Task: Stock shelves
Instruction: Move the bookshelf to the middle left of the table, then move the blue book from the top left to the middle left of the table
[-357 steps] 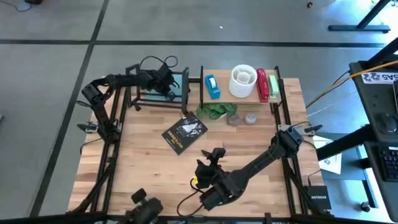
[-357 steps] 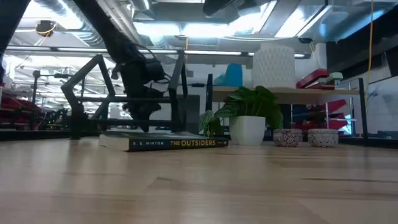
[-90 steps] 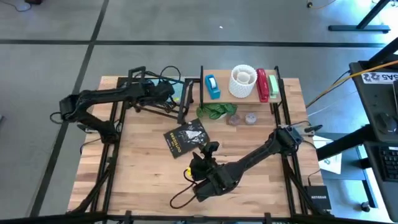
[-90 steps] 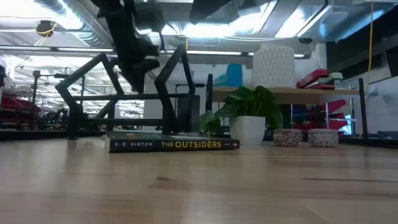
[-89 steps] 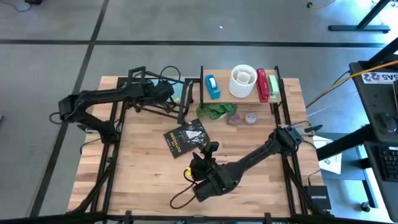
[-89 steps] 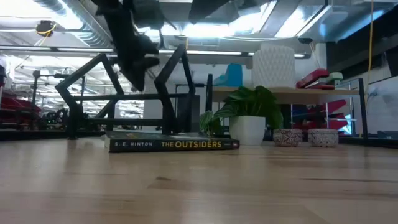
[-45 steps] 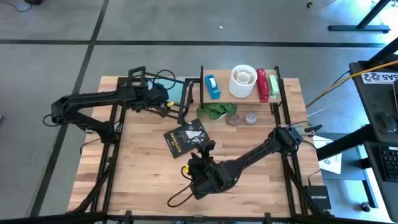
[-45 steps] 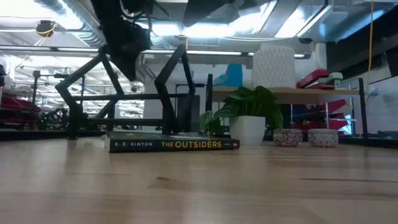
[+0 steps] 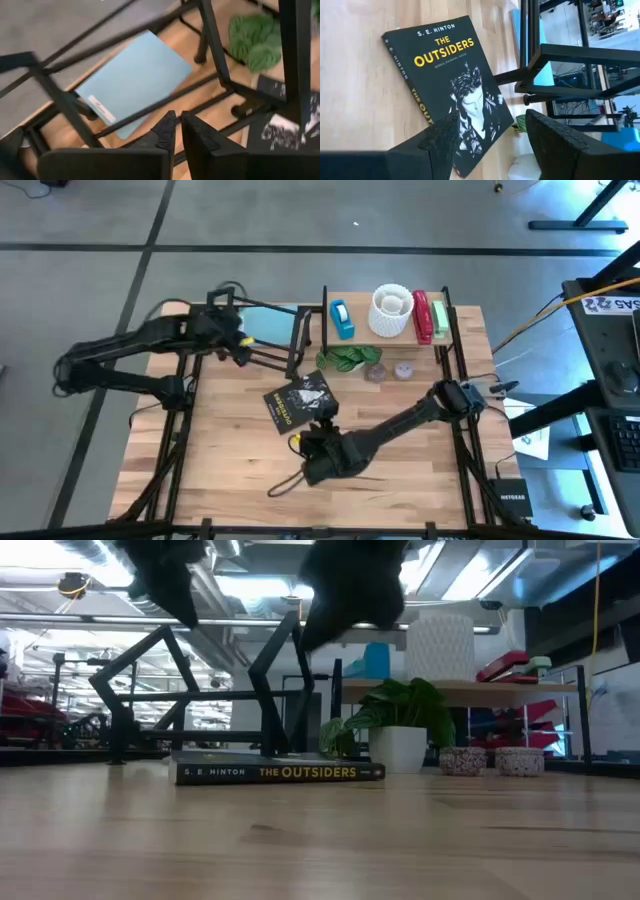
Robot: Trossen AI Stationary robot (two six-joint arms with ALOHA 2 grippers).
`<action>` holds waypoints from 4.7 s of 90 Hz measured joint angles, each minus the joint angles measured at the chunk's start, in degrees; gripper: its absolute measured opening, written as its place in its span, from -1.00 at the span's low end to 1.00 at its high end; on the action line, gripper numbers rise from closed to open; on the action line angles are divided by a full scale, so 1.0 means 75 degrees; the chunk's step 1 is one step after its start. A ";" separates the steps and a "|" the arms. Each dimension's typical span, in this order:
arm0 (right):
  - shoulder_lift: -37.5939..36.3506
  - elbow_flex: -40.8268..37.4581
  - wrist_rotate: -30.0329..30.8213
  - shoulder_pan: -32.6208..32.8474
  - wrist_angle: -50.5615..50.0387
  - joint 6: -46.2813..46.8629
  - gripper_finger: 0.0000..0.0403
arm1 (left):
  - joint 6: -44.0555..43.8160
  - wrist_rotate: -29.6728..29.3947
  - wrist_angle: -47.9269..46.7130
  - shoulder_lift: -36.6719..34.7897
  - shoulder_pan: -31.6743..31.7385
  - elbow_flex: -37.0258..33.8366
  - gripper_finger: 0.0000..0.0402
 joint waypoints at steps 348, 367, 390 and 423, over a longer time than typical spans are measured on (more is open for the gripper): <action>-0.3153 0.0897 -0.2265 -0.1524 0.0013 -0.3276 0.04 | -0.8502 0.1152 -0.2737 -0.0038 -0.7788 0.0458 -0.41; -0.3159 0.0762 -0.2470 -0.1390 -0.0234 -0.3264 0.04 | -0.8716 0.2556 -0.3216 -0.0414 -0.7707 0.1248 -0.40; -0.3194 0.0749 -0.2273 -0.1224 -0.0447 -0.3177 0.04 | -0.8568 0.0193 -0.4555 -0.0538 -0.7446 0.3604 -0.40; -0.3193 0.0749 -0.1826 -0.0255 -0.1483 -0.1684 0.04 | -0.3692 -0.5509 -0.3452 -0.0327 -0.6148 0.4647 -0.45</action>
